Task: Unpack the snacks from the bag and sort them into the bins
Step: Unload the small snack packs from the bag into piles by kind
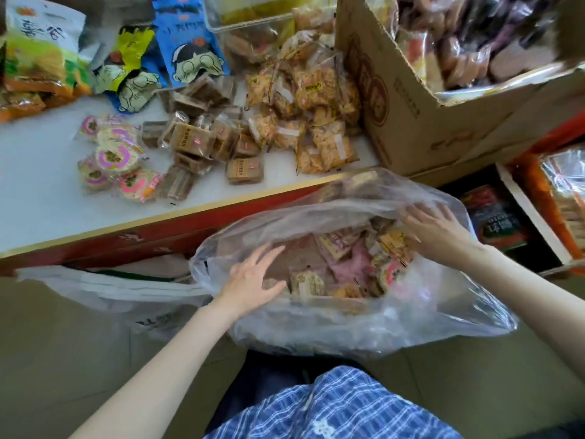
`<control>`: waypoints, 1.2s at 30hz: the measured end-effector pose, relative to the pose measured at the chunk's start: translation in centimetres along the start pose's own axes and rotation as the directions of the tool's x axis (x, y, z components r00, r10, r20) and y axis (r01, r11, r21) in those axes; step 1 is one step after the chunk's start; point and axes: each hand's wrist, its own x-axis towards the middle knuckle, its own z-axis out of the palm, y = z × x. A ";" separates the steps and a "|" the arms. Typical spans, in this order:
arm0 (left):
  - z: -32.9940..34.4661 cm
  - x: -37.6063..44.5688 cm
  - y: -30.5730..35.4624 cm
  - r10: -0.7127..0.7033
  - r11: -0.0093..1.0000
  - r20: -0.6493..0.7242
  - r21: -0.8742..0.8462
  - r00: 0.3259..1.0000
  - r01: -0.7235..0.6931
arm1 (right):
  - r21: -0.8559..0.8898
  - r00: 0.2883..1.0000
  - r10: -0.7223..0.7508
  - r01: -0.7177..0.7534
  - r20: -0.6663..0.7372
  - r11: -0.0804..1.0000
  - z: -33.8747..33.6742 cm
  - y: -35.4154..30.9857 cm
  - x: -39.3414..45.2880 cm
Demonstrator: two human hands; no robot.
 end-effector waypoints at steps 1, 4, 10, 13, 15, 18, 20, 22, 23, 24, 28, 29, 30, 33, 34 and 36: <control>0.5 -0.2 0.0 -0.014 0.999 0.033 0.039 0.999 0.012 | 0.041 0.996 -0.046 0.050 -0.074 0.998 0.1 -1.2 -0.3; 1.5 -1.1 -0.3 -0.069 0.992 0.087 0.108 0.994 0.060 | 0.159 0.971 -0.212 0.229 -0.114 0.960 0.7 -5.1 -1.2; 2.6 -4.0 -2.1 -0.104 0.990 0.138 0.104 0.985 0.090 | 0.579 0.854 -0.412 0.170 0.317 0.797 2.7 -12.4 0.0; 2.8 -5.2 -3.4 -0.109 0.993 0.163 0.059 0.981 0.100 | 0.659 0.820 -0.465 0.149 0.334 0.737 3.1 -15.1 0.6; 3.3 -6.0 -4.1 -0.127 0.989 0.189 0.096 0.974 0.110 | 0.684 0.792 -0.492 0.133 0.362 0.717 3.4 -16.5 0.6; 4.8 -7.4 -5.2 -0.156 0.977 0.302 0.189 0.940 0.102 | 0.668 0.785 -0.476 0.109 0.397 0.737 4.0 -17.6 0.7; 5.5 -8.1 -6.1 -0.168 0.972 0.360 0.217 0.918 0.092 | 0.613 0.821 -0.421 0.114 0.385 0.782 4.6 -18.0 0.8; 5.6 -8.4 -6.7 -0.174 0.974 0.351 0.199 0.920 0.108 | 0.522 0.857 -0.358 0.127 0.370 0.844 5.3 -18.2 0.7; 5.4 -8.5 -6.9 -0.172 0.977 0.334 0.180 0.927 0.116 | 0.470 0.872 -0.332 0.138 0.359 0.872 5.5 -18.2 0.7; 5.1 -8.4 -7.0 -0.164 0.979 0.320 0.167 0.933 0.115 | 0.427 0.892 -0.301 0.140 0.337 0.893 5.6 -18.3 0.8; 3.7 -7.8 -6.9 -0.105 0.986 0.284 0.157 0.953 0.062 | 0.522 0.993 -0.089 0.037 0.075 0.852 4.0 -17.4 2.1; 3.3 -7.6 -6.8 -0.086 0.989 0.258 0.136 0.962 0.052 | 0.594 0.999 -0.030 0.013 0.018 0.804 3.0 -16.9 2.6; 3.0 -7.5 -6.6 -0.067 0.994 0.216 0.099 0.974 0.046 | 0.677 1.000 0.015 -0.010 -0.002 0.736 1.8 -16.5 2.9; 1.3 -7.3 -5.6 -0.036 0.998 0.008 -0.048 0.999 0.036 | 0.905 0.994 0.100 -0.084 0.047 0.417 -1.8 -15.6 2.8; 0.7 -7.0 -5.3 -0.035 0.995 -0.064 -0.094 0.997 0.029 | 0.945 0.992 0.113 -0.092 0.059 0.315 -2.9 -15.4 2.5; -0.5 -6.5 -4.6 -0.041 0.985 -0.157 -0.173 0.987 0.013 | 0.969 0.991 0.127 -0.059 0.029 0.239 -4.7 -15.0 2.0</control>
